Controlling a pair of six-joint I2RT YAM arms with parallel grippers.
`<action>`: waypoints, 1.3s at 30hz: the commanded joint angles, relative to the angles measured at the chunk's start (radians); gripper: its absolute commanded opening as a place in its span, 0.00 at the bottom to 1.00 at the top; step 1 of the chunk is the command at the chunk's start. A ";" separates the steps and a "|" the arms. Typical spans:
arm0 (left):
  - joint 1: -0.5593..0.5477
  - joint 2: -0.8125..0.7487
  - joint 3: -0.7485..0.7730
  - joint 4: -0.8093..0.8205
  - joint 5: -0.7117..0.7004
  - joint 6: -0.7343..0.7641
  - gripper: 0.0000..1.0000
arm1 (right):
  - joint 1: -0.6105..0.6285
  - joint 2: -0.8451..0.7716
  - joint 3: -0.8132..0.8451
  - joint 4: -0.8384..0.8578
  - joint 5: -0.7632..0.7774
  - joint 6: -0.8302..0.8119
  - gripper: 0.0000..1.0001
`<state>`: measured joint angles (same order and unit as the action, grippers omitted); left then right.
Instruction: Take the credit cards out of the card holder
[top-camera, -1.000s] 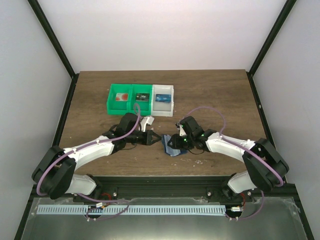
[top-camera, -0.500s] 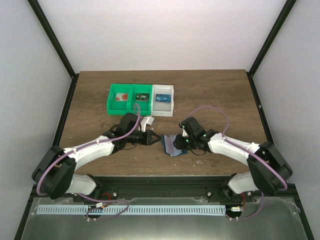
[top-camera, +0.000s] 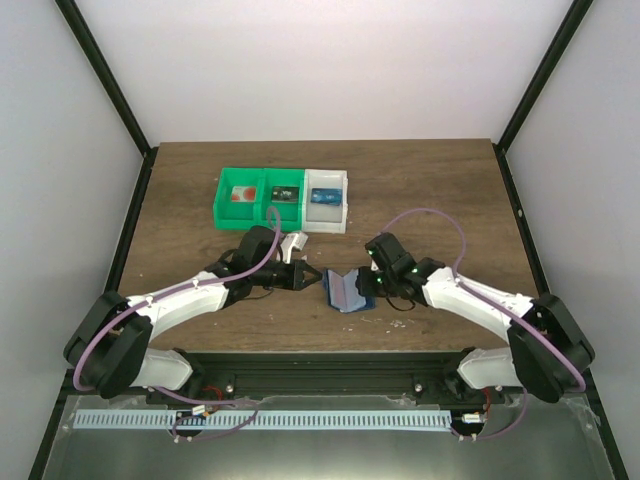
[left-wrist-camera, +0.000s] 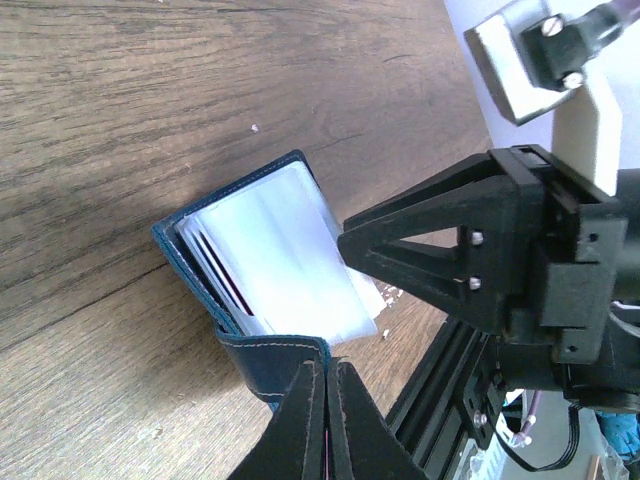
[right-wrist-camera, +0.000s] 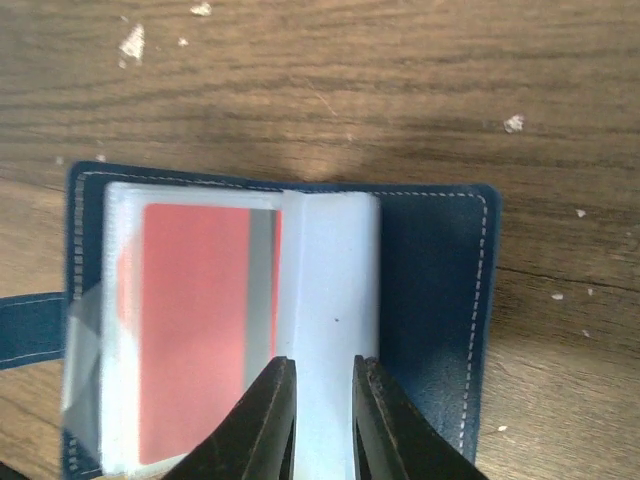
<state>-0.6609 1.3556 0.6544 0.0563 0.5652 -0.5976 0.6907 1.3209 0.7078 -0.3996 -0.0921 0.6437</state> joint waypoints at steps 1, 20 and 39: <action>0.002 -0.009 0.003 0.003 -0.002 0.013 0.00 | 0.009 -0.052 0.034 0.015 -0.025 -0.001 0.18; 0.002 -0.006 -0.007 0.024 0.009 -0.001 0.00 | 0.010 0.014 -0.057 0.219 -0.276 0.001 0.40; 0.003 -0.016 -0.021 0.039 0.007 -0.020 0.00 | 0.033 0.056 -0.062 0.206 -0.230 -0.015 0.47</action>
<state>-0.6609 1.3556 0.6506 0.0666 0.5659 -0.6083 0.7143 1.3827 0.6338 -0.1722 -0.3653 0.6445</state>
